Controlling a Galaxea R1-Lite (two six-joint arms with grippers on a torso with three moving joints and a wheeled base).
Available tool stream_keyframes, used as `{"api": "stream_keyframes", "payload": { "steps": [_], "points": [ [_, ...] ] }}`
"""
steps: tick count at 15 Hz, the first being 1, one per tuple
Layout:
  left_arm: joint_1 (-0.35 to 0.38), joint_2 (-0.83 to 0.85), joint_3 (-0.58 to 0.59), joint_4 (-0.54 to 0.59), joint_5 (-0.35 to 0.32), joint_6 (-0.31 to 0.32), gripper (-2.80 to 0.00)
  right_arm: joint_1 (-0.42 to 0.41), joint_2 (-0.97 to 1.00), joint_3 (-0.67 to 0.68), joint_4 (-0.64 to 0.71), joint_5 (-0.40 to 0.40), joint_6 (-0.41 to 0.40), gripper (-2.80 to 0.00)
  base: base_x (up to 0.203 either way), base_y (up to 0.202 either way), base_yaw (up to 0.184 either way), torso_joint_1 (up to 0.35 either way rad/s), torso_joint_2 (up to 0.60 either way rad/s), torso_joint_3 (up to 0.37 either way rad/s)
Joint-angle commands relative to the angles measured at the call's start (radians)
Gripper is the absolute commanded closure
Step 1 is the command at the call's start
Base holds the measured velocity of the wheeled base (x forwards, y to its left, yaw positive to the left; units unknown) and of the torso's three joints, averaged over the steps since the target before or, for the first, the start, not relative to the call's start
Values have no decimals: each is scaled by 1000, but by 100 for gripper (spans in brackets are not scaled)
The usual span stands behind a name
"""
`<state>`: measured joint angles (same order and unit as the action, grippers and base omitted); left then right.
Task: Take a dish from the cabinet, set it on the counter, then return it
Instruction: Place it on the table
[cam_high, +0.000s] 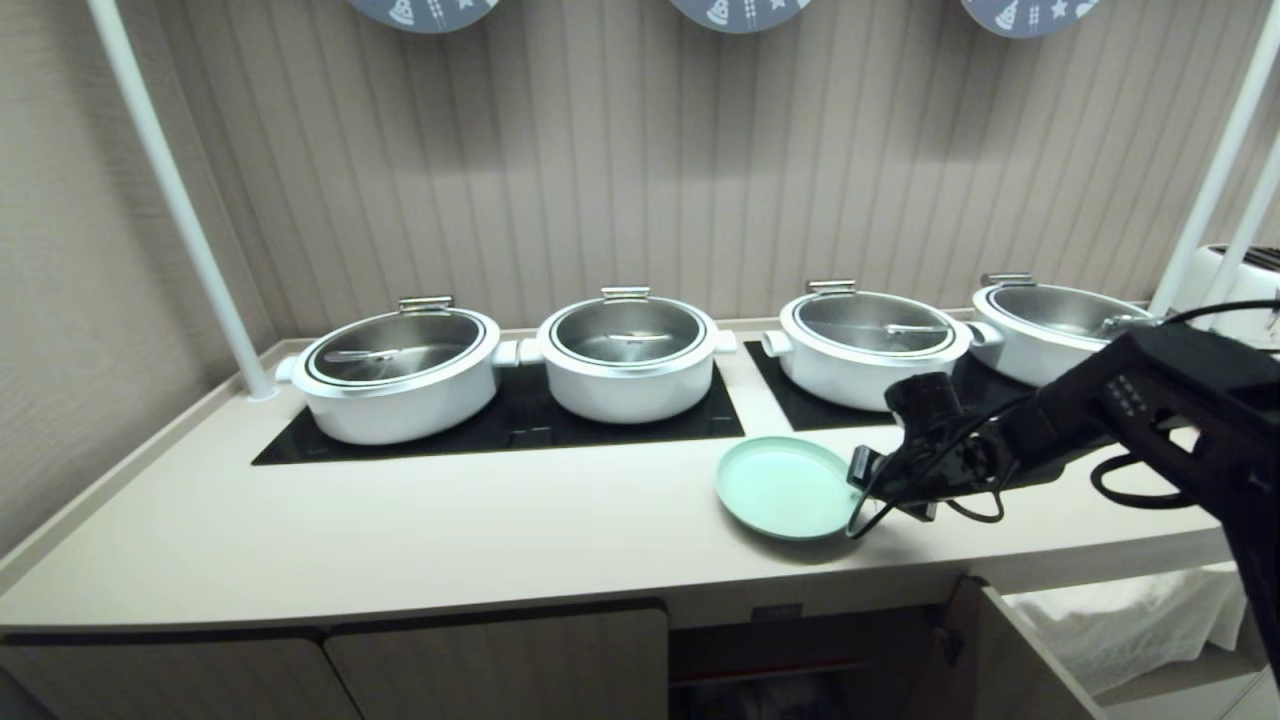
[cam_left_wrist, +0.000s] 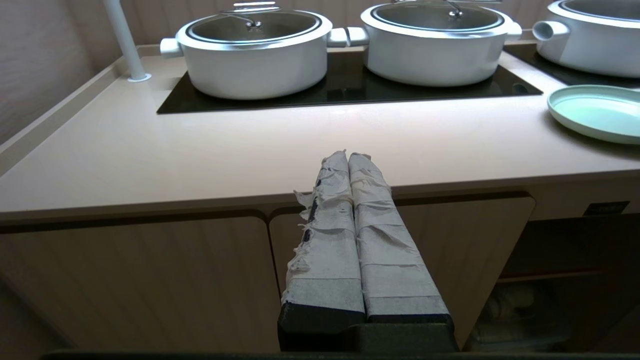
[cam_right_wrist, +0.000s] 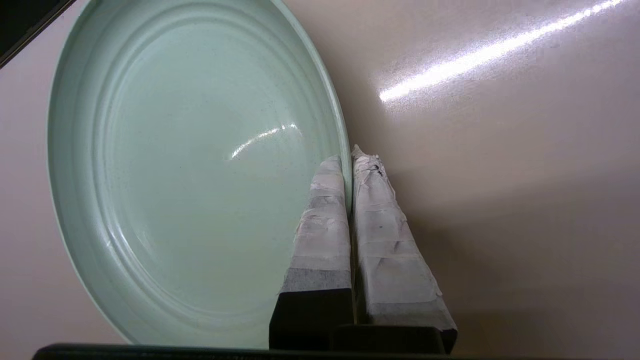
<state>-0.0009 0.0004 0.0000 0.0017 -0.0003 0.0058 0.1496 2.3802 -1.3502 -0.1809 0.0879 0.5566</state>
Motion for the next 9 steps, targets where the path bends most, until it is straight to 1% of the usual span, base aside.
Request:
{"api": "stream_keyframes", "payload": {
  "steps": [1, 9],
  "points": [
    [0, 0, 0, 0, 0, 0, 0, -1, 14, -17, 1, 1, 5, 0, 0, 0, 0, 0, 0, 0],
    [-1, 0, 0, 0, 0, 0, 0, -1, 34, -34, 3, -4, 5, 0, 0, 0, 0, 0, 0, 0]
  ]
}}
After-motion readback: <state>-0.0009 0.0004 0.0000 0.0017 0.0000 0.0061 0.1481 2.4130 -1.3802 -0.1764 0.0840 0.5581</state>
